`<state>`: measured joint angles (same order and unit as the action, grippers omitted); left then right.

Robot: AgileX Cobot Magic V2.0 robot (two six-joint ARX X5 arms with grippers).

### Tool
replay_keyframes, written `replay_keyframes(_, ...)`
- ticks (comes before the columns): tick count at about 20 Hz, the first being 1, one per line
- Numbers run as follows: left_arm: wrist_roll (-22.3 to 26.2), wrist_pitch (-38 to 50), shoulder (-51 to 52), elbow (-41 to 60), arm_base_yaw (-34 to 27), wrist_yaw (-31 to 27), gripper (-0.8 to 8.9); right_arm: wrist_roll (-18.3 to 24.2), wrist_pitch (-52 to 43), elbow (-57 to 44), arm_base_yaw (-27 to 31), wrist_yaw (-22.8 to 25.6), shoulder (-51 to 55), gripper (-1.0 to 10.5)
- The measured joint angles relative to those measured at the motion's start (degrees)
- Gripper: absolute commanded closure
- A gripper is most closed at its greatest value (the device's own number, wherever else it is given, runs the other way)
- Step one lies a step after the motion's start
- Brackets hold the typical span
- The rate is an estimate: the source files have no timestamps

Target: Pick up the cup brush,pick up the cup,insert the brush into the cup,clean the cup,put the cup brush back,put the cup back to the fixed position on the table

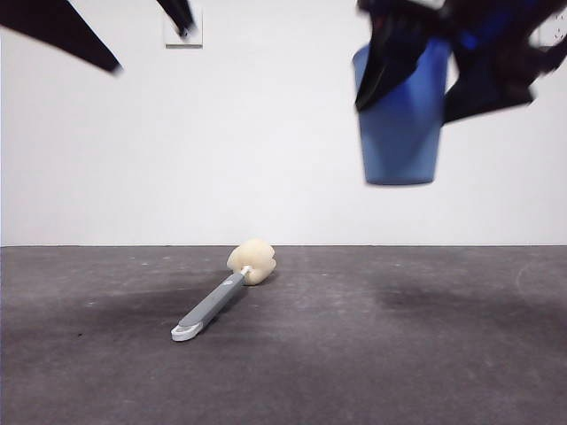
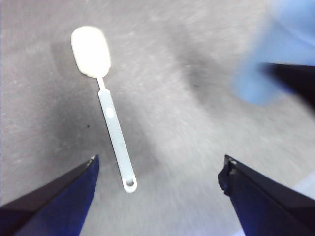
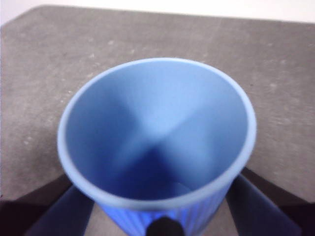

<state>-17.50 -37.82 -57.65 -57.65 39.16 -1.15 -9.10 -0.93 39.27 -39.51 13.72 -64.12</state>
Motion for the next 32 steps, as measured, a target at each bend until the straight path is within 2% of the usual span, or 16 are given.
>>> replay_keyframes(4,1.5,-6.8,8.8,0.0,0.0,0.3,3.96,3.2,-9.6,0.0,3.6,-4.7,-10.1,9.6)
replay_keyframes(6,1.7,-9.4,11.3,0.0,0.0,0.3,3.96,4.4,-12.3,0.0,5.5,-5.0,-15.2,9.6)
replay_keyframes(13,1.9,-14.0,13.1,0.0,0.0,0.3,3.97,7.3,-24.5,0.0,11.9,-12.1,-27.4,9.6)
replay_keyframes(18,1.9,-14.0,13.1,0.0,0.0,0.2,3.97,7.4,-30.8,-2.1,13.4,-12.2,-30.9,9.6)
replay_keyframes(24,1.9,-13.9,13.1,0.0,0.0,-0.1,3.97,8.3,-32.4,-3.8,13.3,-12.3,-31.2,9.6)
replay_keyframes(26,1.9,-13.9,13.1,0.0,0.0,-0.1,3.97,8.3,-31.5,-3.8,13.3,-12.3,-30.9,8.7)
replay_keyframes(29,1.9,-13.9,13.1,0.0,0.0,-0.1,3.97,8.3,-30.3,-3.8,13.3,-12.3,-30.6,5.6)
replay_keyframes(30,1.9,-13.9,13.1,0.0,0.0,-0.1,3.97,8.3,-29.9,-3.8,13.3,-12.3,-30.5,4.8)
replay_keyframes(32,1.9,-13.9,13.1,0.0,0.0,-0.1,3.97,8.3,-29.2,-3.7,13.3,-12.3,-30.3,4.0)
